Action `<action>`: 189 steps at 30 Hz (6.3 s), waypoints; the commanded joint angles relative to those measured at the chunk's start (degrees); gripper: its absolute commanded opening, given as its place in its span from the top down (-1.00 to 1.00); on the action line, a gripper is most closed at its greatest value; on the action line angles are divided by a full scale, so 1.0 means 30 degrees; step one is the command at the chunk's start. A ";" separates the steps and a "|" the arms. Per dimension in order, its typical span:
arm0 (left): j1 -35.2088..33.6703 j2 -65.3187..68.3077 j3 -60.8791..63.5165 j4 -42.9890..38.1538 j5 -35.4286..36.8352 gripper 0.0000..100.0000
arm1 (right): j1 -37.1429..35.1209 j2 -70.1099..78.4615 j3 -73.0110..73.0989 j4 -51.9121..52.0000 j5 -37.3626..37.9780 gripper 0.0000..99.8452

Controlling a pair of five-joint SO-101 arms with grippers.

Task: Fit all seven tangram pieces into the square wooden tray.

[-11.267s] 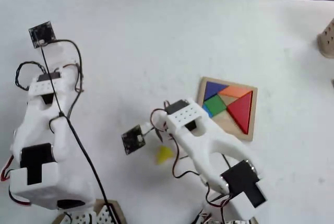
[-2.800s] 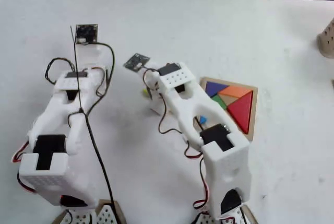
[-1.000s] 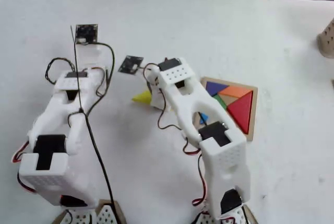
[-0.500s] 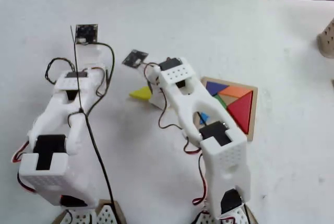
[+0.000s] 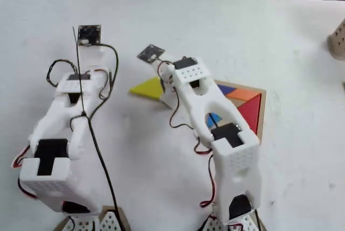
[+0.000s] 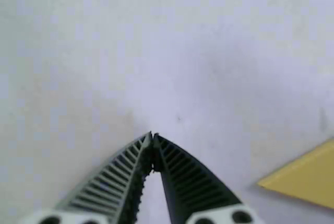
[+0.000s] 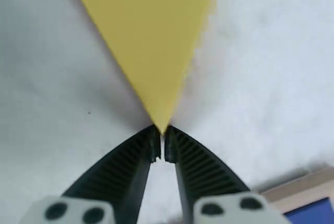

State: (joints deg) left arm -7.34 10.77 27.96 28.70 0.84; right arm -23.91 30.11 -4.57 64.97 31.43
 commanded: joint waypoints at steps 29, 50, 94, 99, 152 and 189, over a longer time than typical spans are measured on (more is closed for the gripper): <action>0.7018 0.1802 -0.2755 0.0000 1.6000 0.46 | 0.4498 -0.6608 0.8586 -0.2388 -0.4396 0.87; 0.6637 0.5055 -0.6212 0.4806 1.7055 0.46 | 0.3853 -0.6608 0.8615 -0.2769 -0.3458 0.87; 0.6432 0.5700 -0.7795 0.8791 1.6029 0.34 | 0.3853 -0.6579 0.8615 -0.2799 -0.3458 0.87; 0.5319 0.5612 -0.7736 0.8762 1.6029 0.34 | 0.3853 -0.6579 0.8615 -0.2799 -0.3458 0.87; 0.8484 0.4791 -0.8059 0.0938 1.5473 0.96 | 0.3355 -0.6579 0.8879 -0.2799 -0.2784 0.87; 0.9597 0.1568 -0.5480 1.2952 0.5626 0.96 | 0.3502 -0.6579 0.8850 -0.3062 -0.2755 0.87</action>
State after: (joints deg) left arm 21.85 27.65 2.37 72.40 18.77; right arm -13.45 12.35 22.15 56.53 22.29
